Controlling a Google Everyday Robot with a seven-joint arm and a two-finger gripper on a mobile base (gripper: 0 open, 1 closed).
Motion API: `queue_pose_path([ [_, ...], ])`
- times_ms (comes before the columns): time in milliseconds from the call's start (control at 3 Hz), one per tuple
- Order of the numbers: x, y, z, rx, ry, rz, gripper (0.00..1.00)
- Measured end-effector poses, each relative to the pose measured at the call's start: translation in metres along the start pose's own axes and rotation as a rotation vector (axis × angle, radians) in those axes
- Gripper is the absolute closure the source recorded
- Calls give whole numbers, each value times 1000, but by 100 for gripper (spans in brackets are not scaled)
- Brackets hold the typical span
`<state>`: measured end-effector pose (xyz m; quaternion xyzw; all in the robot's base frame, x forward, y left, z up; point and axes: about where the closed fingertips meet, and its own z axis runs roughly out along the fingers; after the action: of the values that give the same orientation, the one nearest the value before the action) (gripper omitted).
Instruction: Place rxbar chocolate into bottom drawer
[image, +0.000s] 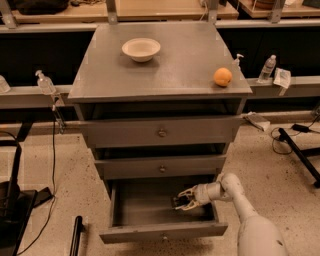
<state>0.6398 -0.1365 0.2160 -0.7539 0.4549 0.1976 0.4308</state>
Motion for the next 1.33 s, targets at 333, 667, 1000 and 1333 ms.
queue_pose_path([
  [333,14,7,3,26,25,63,100],
  [667,21,11,2,62,34,116,80],
  [1000,19,12,6,55,28,112,56],
  [1333,18,13,9,51,23,112,32],
])
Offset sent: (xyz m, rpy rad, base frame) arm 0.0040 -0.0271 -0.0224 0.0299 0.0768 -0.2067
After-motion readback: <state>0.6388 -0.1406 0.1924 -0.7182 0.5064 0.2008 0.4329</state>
